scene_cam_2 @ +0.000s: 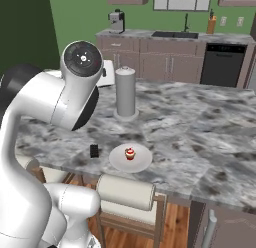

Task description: Take the cinnamon bottle from the cabinet and place it on the dining table, next to the plate with the cupcake. Then take the chocolate from the dining counter and place it on the cupcake plate.

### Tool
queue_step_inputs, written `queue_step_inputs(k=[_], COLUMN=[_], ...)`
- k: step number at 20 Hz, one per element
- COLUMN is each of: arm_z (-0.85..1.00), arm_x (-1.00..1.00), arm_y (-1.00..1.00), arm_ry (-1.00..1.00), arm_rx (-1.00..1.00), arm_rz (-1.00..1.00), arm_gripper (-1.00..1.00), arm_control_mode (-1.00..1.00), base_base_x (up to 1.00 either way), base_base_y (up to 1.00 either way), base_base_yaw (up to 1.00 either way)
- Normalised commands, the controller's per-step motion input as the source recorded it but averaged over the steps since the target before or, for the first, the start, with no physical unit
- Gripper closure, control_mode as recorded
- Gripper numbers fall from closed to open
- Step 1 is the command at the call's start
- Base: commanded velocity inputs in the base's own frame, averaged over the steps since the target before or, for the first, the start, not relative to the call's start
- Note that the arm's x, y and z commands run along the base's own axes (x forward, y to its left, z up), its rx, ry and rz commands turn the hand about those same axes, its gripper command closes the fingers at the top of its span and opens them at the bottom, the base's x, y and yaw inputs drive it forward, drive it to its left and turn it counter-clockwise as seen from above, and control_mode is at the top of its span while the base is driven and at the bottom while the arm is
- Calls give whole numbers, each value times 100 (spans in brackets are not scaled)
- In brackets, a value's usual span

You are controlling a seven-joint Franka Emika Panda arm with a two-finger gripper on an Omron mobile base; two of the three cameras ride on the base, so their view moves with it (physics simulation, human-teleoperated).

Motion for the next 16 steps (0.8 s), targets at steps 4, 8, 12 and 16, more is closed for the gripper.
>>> queue_step_inputs(k=[4,8,12,16], arm_z=[0,-4,-21,-21], arm_x=[0,0,4,7], arm_y=[0,-5,-29,-37], arm_ry=[0,0,5,13], arm_rx=[0,-1,-2,-2], arm_rz=[0,5,22,31], arm_gripper=[100,100,100,100], arm_control_mode=[100,-100,-100,-100], base_base_x=[-3,0,0,0], base_base_y=[3,-1,0,0], base_base_yaw=[2,6,0,0])
